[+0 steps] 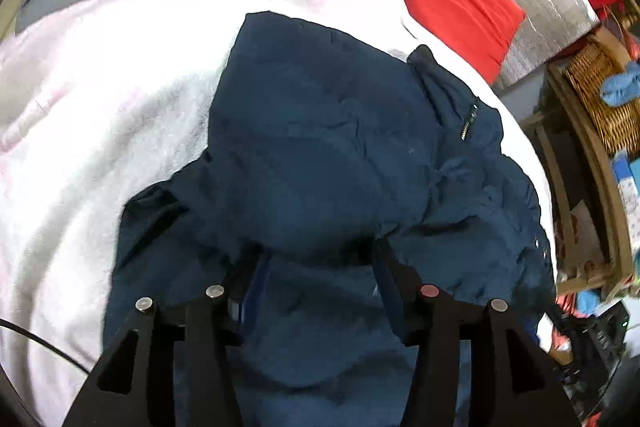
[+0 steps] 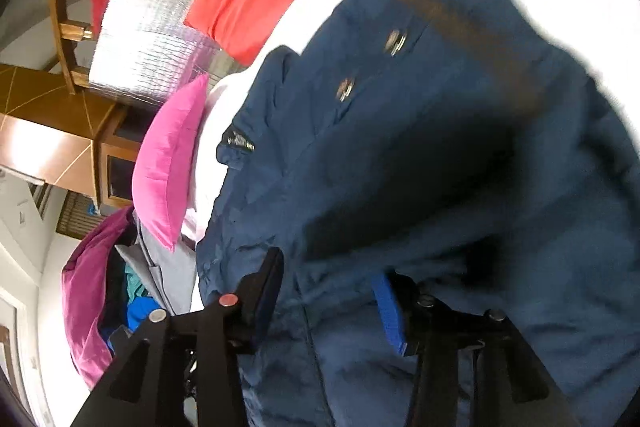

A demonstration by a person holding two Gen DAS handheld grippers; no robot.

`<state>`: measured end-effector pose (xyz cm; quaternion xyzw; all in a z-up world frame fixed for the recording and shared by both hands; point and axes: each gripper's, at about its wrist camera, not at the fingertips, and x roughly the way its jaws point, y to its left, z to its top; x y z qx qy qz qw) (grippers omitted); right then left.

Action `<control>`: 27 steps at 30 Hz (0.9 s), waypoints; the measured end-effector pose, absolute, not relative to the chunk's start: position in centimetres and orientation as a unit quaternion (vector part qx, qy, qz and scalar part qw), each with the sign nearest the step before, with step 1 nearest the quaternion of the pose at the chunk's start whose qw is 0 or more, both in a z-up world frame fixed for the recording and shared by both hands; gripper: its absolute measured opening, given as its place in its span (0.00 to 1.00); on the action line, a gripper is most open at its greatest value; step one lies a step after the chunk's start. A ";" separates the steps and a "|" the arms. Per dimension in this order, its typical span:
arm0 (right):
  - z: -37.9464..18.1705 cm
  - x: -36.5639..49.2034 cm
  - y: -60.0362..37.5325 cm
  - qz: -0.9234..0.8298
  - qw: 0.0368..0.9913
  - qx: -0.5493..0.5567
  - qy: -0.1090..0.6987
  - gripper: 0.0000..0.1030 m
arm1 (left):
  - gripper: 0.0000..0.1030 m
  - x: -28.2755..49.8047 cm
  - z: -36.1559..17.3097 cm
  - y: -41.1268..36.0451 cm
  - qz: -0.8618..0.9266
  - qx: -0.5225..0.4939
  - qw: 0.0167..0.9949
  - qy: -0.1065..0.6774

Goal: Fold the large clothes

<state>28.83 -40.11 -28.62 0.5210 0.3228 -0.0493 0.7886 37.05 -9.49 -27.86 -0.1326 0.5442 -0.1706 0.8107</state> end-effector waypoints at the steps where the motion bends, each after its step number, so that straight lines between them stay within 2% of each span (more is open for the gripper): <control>1: -28.4 28.0 -40.6 -0.052 0.789 0.521 0.322 0.54 | 0.53 36.6 -27.6 -9.4 -0.173 -0.126 0.812 0.544; 3: -28.1 26.1 -42.1 -0.064 0.783 0.534 0.313 0.59 | 0.56 36.0 -27.0 -9.0 -0.183 -0.121 0.810 0.544; 6: -27.4 23.7 -44.2 -0.093 0.785 0.536 0.296 0.59 | 0.56 35.5 -26.3 -7.6 -0.187 -0.126 0.813 0.537; 9: -26.6 21.7 -46.4 -0.151 0.799 0.512 0.276 0.67 | 0.56 35.5 -25.1 -5.5 -0.167 -0.116 0.835 0.512; 11: -26.2 21.4 -47.7 -0.187 0.810 0.485 0.271 0.67 | 0.58 35.9 -24.5 -4.2 -0.146 -0.118 0.849 0.493; 16: -27.8 24.0 -49.8 -0.190 0.813 0.462 0.299 0.69 | 0.64 37.7 -24.9 -2.3 -0.105 -0.125 0.866 0.473; 20: -29.6 26.1 -50.9 -0.167 0.807 0.478 0.304 0.69 | 0.67 39.5 -26.4 -2.0 -0.111 -0.142 0.855 0.487; 22: -30.0 26.9 -51.2 -0.164 0.806 0.479 0.307 0.74 | 0.68 40.1 -27.2 -2.7 -0.112 -0.148 0.848 0.497; 27: -30.5 28.4 -51.0 -0.150 0.804 0.470 0.332 0.76 | 0.71 41.2 -27.9 -4.0 -0.131 -0.145 0.838 0.510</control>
